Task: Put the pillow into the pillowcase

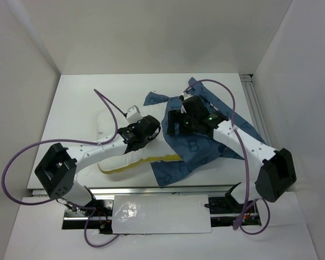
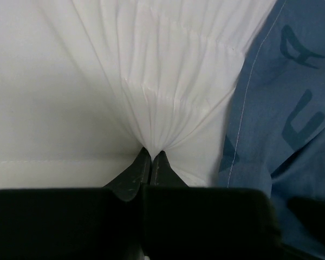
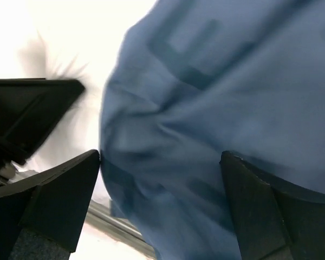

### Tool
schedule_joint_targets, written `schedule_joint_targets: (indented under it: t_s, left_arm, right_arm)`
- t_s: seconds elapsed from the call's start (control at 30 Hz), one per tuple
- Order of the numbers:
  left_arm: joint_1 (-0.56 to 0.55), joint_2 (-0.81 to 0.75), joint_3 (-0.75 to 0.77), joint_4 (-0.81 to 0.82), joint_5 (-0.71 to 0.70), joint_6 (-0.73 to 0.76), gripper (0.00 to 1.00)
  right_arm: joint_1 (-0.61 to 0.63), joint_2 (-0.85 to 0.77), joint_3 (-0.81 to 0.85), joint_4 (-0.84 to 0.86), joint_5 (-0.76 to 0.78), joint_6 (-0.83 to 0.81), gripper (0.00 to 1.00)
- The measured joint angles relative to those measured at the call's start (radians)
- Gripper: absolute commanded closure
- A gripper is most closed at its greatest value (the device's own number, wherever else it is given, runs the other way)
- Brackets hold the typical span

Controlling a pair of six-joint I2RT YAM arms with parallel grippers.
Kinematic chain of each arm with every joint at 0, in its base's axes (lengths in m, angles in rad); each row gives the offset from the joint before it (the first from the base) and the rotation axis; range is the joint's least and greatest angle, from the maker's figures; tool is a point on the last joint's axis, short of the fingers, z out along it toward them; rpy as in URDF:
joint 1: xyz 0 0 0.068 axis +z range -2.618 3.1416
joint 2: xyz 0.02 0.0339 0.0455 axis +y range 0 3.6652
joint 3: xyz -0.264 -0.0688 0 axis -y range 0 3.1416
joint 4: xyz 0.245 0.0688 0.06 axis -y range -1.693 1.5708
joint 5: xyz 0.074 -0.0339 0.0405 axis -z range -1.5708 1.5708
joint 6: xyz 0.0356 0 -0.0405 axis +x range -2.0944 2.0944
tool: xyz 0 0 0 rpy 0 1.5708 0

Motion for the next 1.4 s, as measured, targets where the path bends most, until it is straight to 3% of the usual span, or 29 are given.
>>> schedule_joint_targets:
  t_s: [0.07,0.1,0.17,0.2,0.27,0.3,0.47,0.7,0.9,1.1,1.17,1.23,1.27,1.4]
  left_arm:
    - [0.000,0.001,0.000,0.000,0.007,0.012,0.97]
    - [0.000,0.002,0.000,0.000,0.014,0.026,0.78]
    - [0.001,0.006,0.008,-0.007,0.037,0.060,0.50]
    - [0.001,0.006,0.011,-0.008,0.054,0.087,0.41]
    - [0.001,0.003,0.015,0.009,0.097,0.140,0.08]
    - [0.000,0.001,0.015,0.018,0.120,0.158,0.00]
    - [-0.001,-0.076,0.001,-0.023,0.150,0.231,0.00]
    - [0.074,-0.122,0.089,-0.078,0.077,0.315,0.00]
    - [0.259,0.069,0.269,-0.083,0.140,0.391,0.00]
    - [0.297,0.283,0.337,-0.096,0.201,0.436,0.00]
    - [0.284,0.343,0.358,-0.113,0.200,0.454,0.00]
    - [0.270,0.392,0.396,-0.132,0.190,0.458,0.01]
    - [0.267,0.406,0.411,-0.138,0.187,0.463,0.21]
    - [0.263,0.441,0.451,-0.137,0.199,0.468,0.94]
  right_arm:
    - [0.003,-0.042,-0.002,-0.031,0.064,-0.005,0.00]
    - [0.005,-0.076,-0.005,-0.042,0.094,-0.007,0.00]
    - [0.012,-0.152,-0.006,-0.073,0.155,-0.009,0.00]
    - [0.014,-0.188,-0.006,-0.084,0.180,-0.010,0.00]
    - [0.014,-0.248,-0.006,-0.096,0.237,-0.013,0.00]
    - [0.011,-0.273,-0.003,-0.101,0.273,-0.016,0.00]
    - [-0.024,-0.184,0.068,-0.104,0.337,-0.040,0.02]
    - [-0.101,0.234,0.399,-0.083,0.286,-0.140,0.14]
    - [-0.124,0.557,0.704,-0.107,0.236,-0.198,0.21]
    - [-0.136,0.694,0.761,-0.150,0.198,-0.217,0.29]
    - [-0.143,0.705,0.753,-0.158,0.186,-0.221,0.35]
    - [-0.153,0.705,0.744,-0.163,0.181,-0.222,0.54]
    - [-0.160,0.705,0.743,-0.163,0.180,-0.224,0.74]
    - [-0.190,0.704,0.734,-0.164,0.189,-0.209,1.00]
